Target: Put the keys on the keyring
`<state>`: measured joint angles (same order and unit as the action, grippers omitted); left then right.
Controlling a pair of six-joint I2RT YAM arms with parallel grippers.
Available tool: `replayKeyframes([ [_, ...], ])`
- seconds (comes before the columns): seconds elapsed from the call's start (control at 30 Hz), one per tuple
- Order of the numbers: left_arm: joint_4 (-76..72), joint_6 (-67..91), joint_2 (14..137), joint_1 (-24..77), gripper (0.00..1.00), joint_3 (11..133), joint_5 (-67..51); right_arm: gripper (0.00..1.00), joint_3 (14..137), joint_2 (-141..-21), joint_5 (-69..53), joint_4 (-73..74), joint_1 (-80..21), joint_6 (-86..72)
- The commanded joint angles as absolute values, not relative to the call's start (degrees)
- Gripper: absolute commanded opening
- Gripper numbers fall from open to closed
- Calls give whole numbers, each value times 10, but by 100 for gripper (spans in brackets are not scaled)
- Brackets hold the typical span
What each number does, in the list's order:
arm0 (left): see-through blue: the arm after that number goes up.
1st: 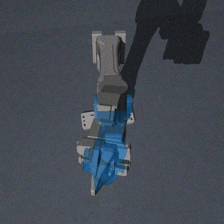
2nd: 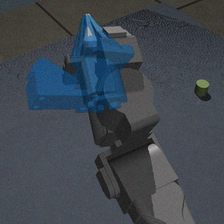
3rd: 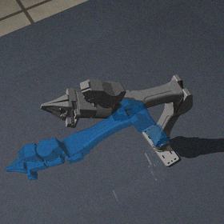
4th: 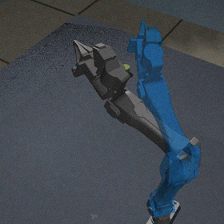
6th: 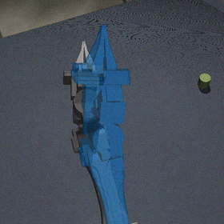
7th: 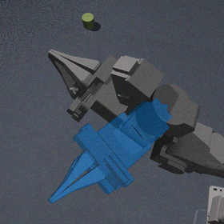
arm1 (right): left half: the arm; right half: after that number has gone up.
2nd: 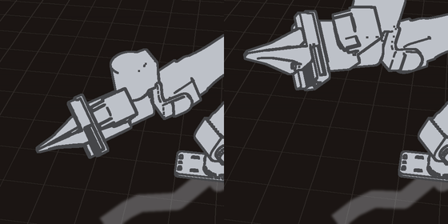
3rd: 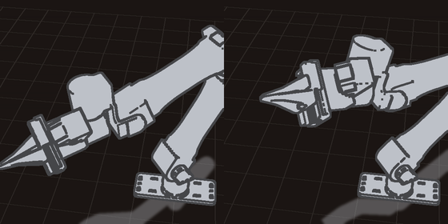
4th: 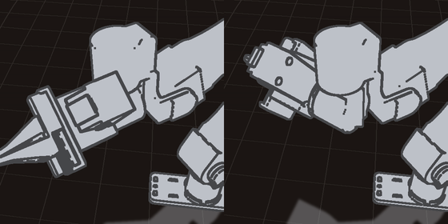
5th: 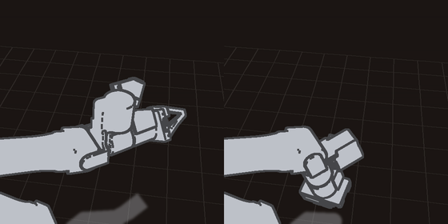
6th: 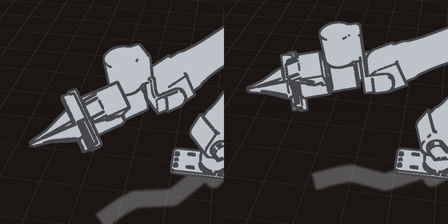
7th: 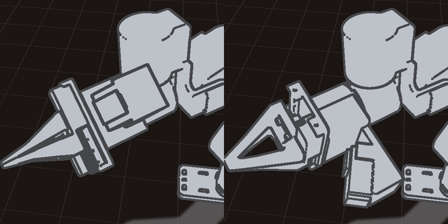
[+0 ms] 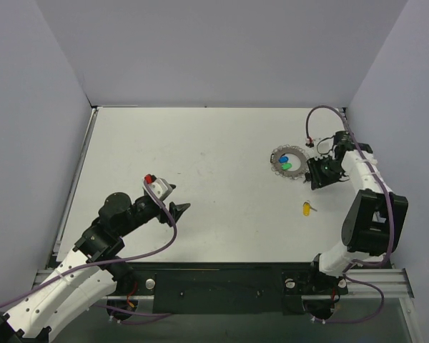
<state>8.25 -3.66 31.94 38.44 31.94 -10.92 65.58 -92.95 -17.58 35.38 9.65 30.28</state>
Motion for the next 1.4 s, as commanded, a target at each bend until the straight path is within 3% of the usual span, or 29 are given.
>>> replayKeyframes([
  [0.0, 76, -34, 314, 376, 80, 323, -113, 30, 688, -862, -242, 409, 122, 322],
  [0.2, 71, -10, 306, 362, 83, 323, -112, 34, 686, -750, -341, 384, 163, 286],
  [0.33, 51, 36, 300, 334, 90, 317, -125, 49, 657, -719, -373, 293, 187, 111],
  [0.43, 33, 72, 311, 303, 91, 312, -147, 51, 648, -743, -403, 272, 188, 42],
  [0.7, 46, 65, 358, 260, 92, 317, -152, 49, 819, -960, -359, 346, 182, 91],
  [1.0, 38, 64, 385, 214, 91, 319, -170, 45, 1104, -1211, -269, 464, 169, 117],
  [1.17, 33, 62, 388, 205, 91, 316, -175, 43, 1287, -1344, -249, 602, 160, 169],
  [1.37, 32, 61, 389, 200, 91, 316, -178, 38, 1275, -1376, -239, 591, 145, 99],
])
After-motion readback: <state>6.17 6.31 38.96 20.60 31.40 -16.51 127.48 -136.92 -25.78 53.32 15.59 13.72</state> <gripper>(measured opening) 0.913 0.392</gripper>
